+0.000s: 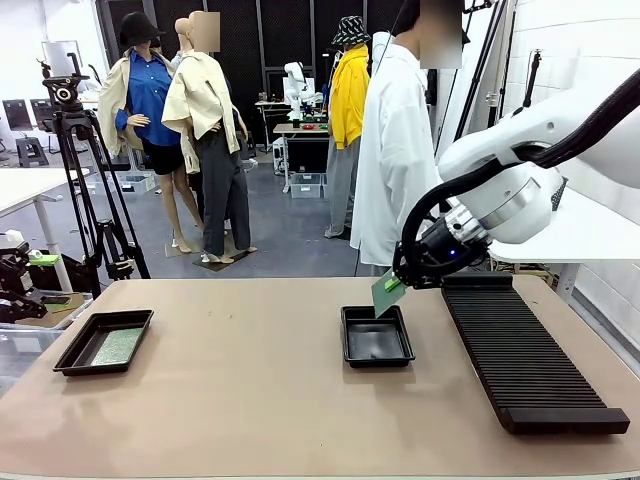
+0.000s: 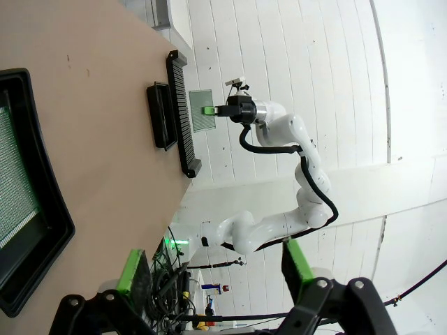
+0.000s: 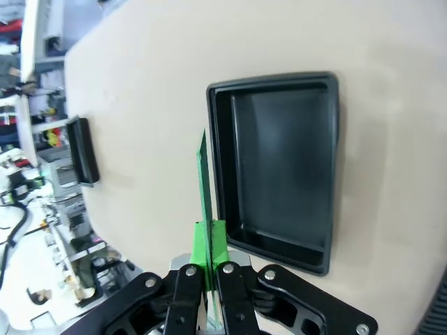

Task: Inspect and transfer BCBs to ESD trays.
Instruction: Pick up the Blank PCB from the PCB Rack and place it in the right ESD tray.

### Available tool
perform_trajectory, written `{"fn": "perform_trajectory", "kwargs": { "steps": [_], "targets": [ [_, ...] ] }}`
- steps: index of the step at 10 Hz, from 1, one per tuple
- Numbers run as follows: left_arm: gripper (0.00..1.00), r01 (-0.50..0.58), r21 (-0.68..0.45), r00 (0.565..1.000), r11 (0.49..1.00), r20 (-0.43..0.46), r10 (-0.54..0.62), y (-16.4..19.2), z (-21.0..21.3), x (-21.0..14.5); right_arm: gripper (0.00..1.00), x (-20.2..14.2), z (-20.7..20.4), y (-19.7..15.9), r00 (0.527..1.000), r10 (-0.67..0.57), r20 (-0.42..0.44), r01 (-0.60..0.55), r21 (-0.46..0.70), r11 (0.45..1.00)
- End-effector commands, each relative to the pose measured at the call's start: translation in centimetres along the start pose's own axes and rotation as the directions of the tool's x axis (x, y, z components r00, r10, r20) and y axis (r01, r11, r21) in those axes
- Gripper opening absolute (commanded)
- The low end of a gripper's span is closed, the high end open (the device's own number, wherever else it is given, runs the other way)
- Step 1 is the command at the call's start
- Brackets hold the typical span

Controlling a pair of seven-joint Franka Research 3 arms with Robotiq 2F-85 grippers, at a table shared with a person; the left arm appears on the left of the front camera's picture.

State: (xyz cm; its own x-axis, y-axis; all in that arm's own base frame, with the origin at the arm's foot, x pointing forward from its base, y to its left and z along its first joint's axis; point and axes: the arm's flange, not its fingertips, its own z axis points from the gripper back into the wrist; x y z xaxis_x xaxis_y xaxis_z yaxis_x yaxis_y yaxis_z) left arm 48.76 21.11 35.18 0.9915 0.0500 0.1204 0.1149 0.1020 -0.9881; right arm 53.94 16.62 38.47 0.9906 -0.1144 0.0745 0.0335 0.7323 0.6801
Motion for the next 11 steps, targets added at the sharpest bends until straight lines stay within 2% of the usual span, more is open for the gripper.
{"fn": "perform_trajectory", "kwargs": {
  "steps": [1, 11],
  "targets": [
    [1.00, 0.004, 0.000, 1.000, 1.000, 0.001, -0.004, -0.2, 0.1, 0.0, 0.00, 0.5, -2.1, 0.0, 1.000, 0.018, 0.017, -0.018, 0.015, 1.000],
    [1.00, 0.004, 0.000, 1.000, 1.000, 0.001, -0.004, -0.2, 0.1, 0.0, 0.00, 1.1, -7.6, -1.9, 0.999, 0.035, 0.007, -0.035, -0.036, 0.999]
  ]
}}
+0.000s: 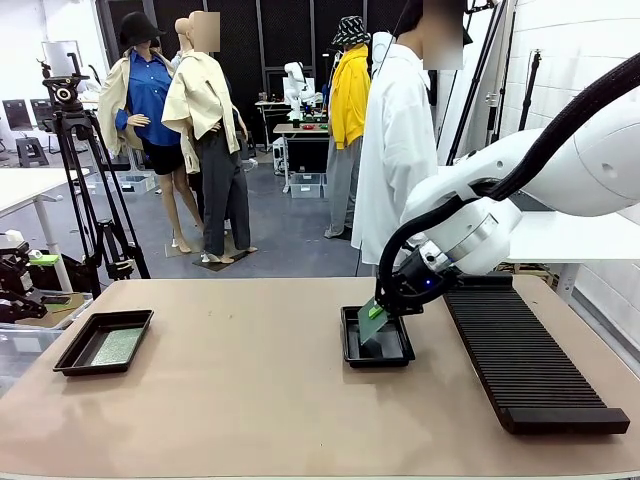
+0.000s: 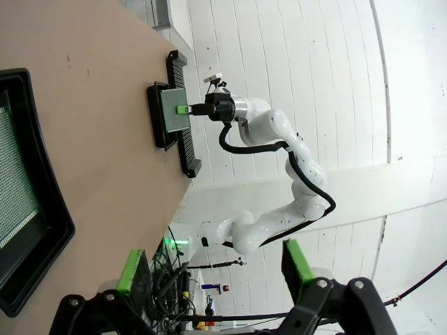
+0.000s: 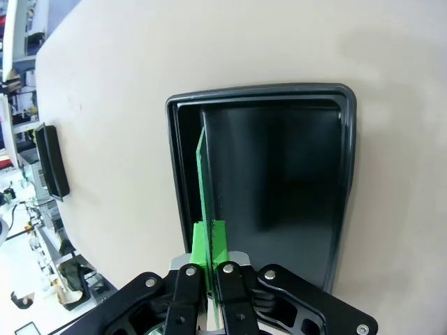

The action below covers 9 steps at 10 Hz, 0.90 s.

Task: Inspect and transfer BCBs to ESD trays.
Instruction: Pick up the Blank PCB from the PCB Rack and place it in the right ESD tray.

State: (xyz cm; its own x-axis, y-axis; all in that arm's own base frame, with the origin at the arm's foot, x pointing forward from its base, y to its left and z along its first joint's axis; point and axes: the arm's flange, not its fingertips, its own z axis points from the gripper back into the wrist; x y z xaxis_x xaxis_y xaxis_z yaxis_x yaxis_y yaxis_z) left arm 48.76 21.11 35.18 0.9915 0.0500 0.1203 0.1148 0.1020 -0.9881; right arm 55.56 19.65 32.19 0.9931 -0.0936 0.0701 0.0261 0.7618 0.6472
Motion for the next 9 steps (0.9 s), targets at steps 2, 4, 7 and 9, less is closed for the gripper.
{"fn": "perform_trajectory", "kwargs": {
  "steps": [2, 4, 7, 9],
  "targets": [
    [1.00, 0.004, 0.000, 1.000, 1.000, 0.001, -0.004, -0.19, 0.06, 0.04, 0.00, 0.28, -0.82, 0.20, 1.000, 0.022, 0.018, -0.023, 0.006, 1.000],
    [1.00, 0.004, 0.000, 1.000, 1.000, 0.001, -0.004, -0.19, 0.06, 0.04, 0.00, -0.05, -0.29, 0.04, 1.000, 0.003, -0.001, -0.003, -0.001, 1.000],
    [1.00, 0.004, 0.000, 1.000, 1.000, 0.001, -0.004, -0.19, 0.06, 0.04, 0.00, -0.05, -0.29, 0.04, 1.000, 0.003, -0.001, -0.003, -0.001, 1.000],
    [1.00, 0.004, 0.000, 1.000, 1.000, 0.001, -0.004, -0.19, 0.06, 0.04, 0.00, -0.05, -0.29, 0.04, 1.000, 0.003, -0.001, -0.003, -0.001, 1.000]
  ]
}}
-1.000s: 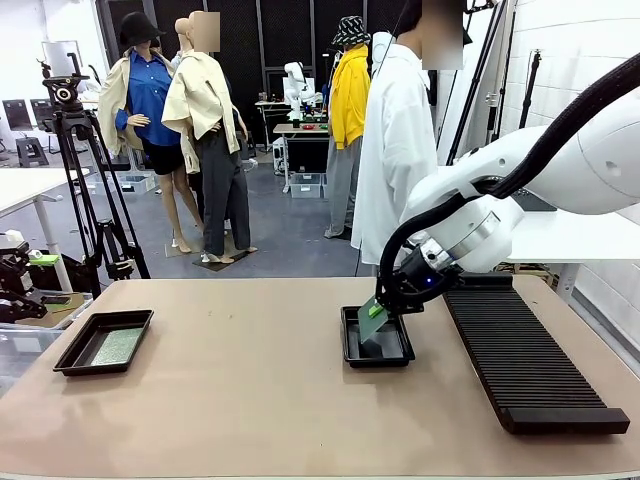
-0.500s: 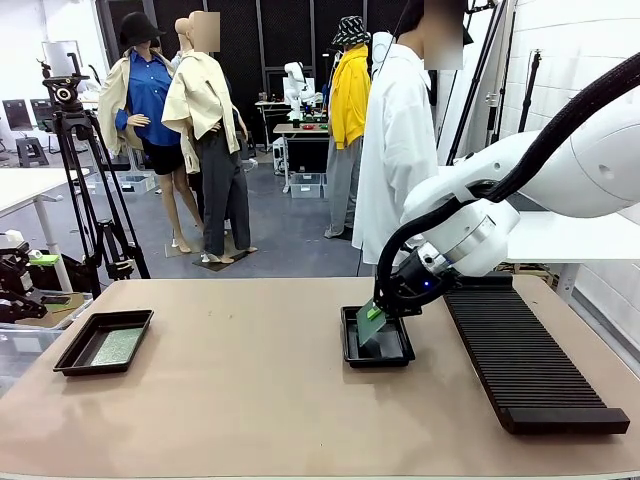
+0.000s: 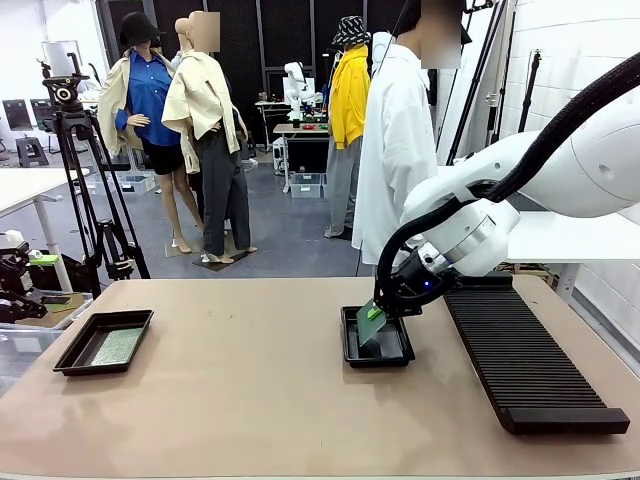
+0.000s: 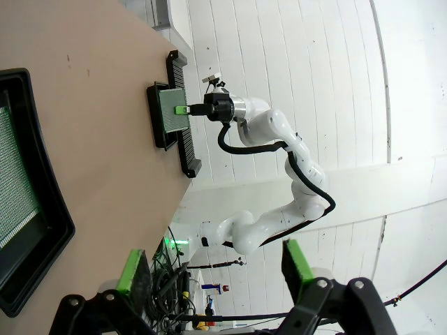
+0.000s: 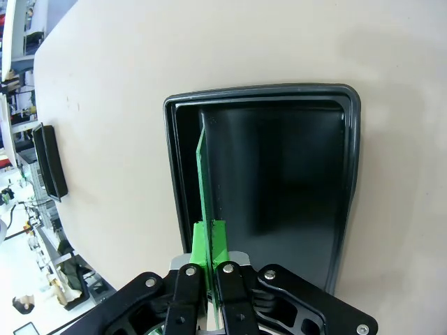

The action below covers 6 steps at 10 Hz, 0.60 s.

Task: Inspect and transfer BCBs to ESD trays.
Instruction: Pick up the Blank PCB from the PCB Rack and place it in the right ESD tray.

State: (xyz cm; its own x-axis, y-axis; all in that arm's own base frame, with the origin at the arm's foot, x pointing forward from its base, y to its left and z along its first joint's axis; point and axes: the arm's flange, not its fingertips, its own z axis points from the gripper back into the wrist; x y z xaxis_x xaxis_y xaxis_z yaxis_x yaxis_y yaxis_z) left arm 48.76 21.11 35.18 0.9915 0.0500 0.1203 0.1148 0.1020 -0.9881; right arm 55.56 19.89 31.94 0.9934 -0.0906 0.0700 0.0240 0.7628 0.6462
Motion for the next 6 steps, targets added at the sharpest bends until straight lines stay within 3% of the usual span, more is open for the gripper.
{"fn": "perform_trajectory", "kwargs": {
  "steps": [1, 3, 4, 6],
  "targets": [
    [1.00, 0.004, 0.000, 1.000, 1.000, 0.001, -0.004, -0.19, 0.06, 0.04, 0.00, -0.01, 0.05, 0.02, 1.000, 0.001, 0.001, -0.001, 0.000, 1.000],
    [1.00, 0.004, 0.000, 1.000, 1.000, 0.001, -0.004, -0.19, 0.06, 0.04, 0.00, -0.01, 0.05, 0.02, 1.000, 0.001, 0.001, -0.001, 0.000, 1.000],
    [1.00, 0.004, 0.000, 1.000, 1.000, 0.001, -0.004, -0.19, 0.06, 0.04, 0.11, 0.00, 0.00, 0.00, 1.000, 0.000, 0.000, 0.000, 0.000, 1.000],
    [1.00, 0.004, 0.000, 1.000, 1.000, 0.001, -0.004, -0.19, 0.06, 0.04, 0.47, -0.03, -0.20, 0.35, 1.000, 0.012, -0.014, -0.013, -0.044, 0.999]
  ]
}}
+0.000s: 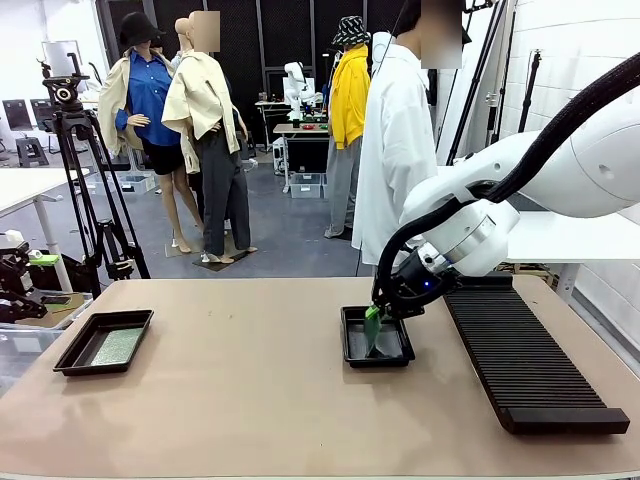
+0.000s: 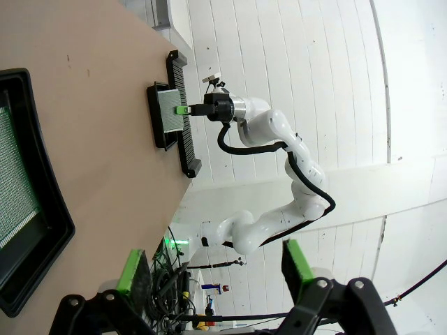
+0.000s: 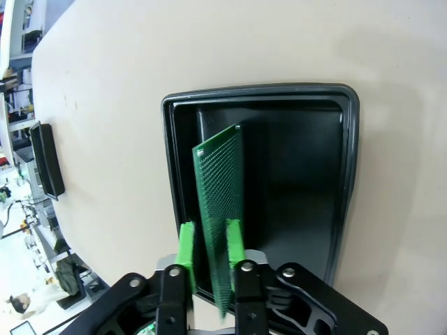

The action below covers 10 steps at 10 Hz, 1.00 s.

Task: Inspect and transfer BCBs to ESD trays.
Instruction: Pick up the Blank PCB from the PCB Rack and place it in the right ESD tray.

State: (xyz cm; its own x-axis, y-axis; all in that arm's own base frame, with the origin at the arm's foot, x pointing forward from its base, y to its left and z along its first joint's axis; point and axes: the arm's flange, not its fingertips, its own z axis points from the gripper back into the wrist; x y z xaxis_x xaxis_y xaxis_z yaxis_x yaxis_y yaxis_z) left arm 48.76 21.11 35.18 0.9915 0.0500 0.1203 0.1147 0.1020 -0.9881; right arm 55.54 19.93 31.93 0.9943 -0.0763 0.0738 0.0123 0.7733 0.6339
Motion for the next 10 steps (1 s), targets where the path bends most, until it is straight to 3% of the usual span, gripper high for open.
{"fn": "perform_trajectory", "kwargs": {
  "steps": [1, 3, 10],
  "targets": [
    [1.00, 0.004, 0.000, 1.000, 1.000, 0.001, -0.004, -0.2, 0.1, 0.0, 0.67, -0.1, 0.1, 0.6, 1.000, -0.003, -0.005, 0.003, -0.038, 0.999],
    [1.00, 0.004, 0.000, 1.000, 1.000, 0.001, -0.004, -0.2, 0.1, 0.0, 1.00, -0.5, 0.5, 1.3, 1.000, 0.002, -0.006, -0.003, -0.065, 0.998],
    [1.00, 0.004, 0.000, 1.000, 1.000, 0.001, -0.004, -0.2, 0.1, 0.0, 1.00, -1.5, 2.9, 4.8, 1.000, -0.011, -0.024, 0.004, -0.258, 0.966]
  ]
}}
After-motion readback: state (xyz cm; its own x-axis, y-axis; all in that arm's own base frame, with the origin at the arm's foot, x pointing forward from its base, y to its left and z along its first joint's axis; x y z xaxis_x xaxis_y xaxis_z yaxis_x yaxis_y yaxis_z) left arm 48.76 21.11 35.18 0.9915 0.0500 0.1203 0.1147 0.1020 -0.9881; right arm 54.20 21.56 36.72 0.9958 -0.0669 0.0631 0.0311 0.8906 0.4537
